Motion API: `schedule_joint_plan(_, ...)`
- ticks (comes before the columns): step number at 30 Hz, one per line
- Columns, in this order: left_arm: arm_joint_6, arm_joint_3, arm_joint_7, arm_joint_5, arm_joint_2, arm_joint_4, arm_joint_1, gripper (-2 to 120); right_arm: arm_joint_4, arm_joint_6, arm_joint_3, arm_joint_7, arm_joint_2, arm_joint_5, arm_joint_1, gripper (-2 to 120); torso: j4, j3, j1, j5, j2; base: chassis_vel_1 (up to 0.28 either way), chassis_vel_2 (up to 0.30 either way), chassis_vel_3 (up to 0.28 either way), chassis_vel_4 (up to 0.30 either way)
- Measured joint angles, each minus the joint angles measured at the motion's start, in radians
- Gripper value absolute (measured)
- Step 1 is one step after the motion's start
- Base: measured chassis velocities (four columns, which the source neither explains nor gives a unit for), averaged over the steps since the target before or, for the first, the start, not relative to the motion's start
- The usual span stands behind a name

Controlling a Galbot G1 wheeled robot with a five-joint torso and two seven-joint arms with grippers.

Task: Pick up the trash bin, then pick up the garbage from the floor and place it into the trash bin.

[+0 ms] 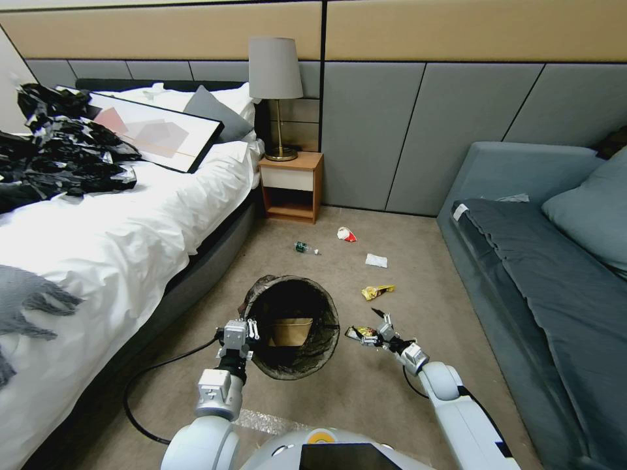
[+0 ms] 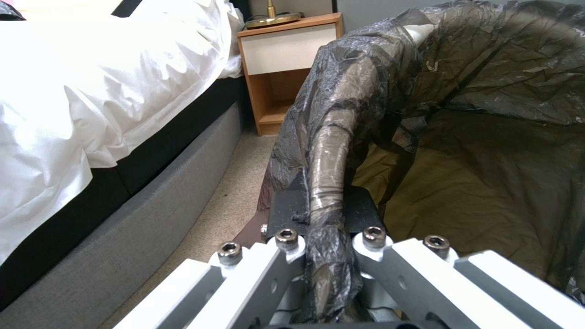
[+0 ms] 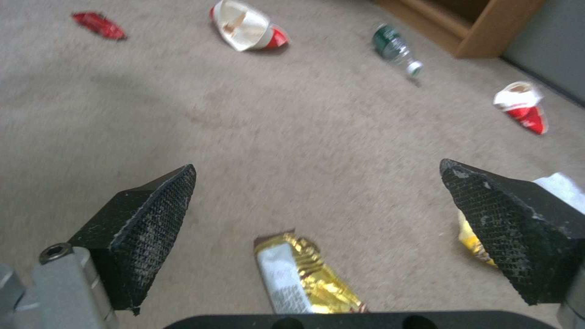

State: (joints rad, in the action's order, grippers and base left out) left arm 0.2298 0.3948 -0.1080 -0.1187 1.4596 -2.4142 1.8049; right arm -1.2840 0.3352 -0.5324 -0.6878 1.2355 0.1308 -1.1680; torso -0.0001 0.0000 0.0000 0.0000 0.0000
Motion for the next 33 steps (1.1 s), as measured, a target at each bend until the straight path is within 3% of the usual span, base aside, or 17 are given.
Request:
schedule_joint_plan(8, 0.0, -0.001, -0.006, -0.004, -0.002, -0.004, 0.012, 1, 0.188, 0.047, -0.016, -0.037, 0.024, 0.058, 0.085, 100, 0.0001, 0.0, 0.0, 0.0001, 0.0, 0.0, 0.0, 0.0, 0.0)
schedule_joint_plan(17, -0.001, -0.001, -0.006, -0.007, -0.003, -0.009, 0.02, 1, 0.29, 0.067, -0.021, -0.032, 0.032, 0.085, 0.137, 100, 0.0004, 0.0, 0.0, 0.0001, 0.0, 0.0, 0.0, 0.0, 0.0)
schedule_joint_plan(33, -0.007, 0.0, -0.008, -0.019, 0.002, -0.013, 0.033, 1, 0.531, 0.075, -0.029, 0.057, 0.06, 0.09, 0.246, 100, 0.0001, 0.0, 0.0, 0.0001, 0.0, 0.0, 0.0, 0.0, 0.0)
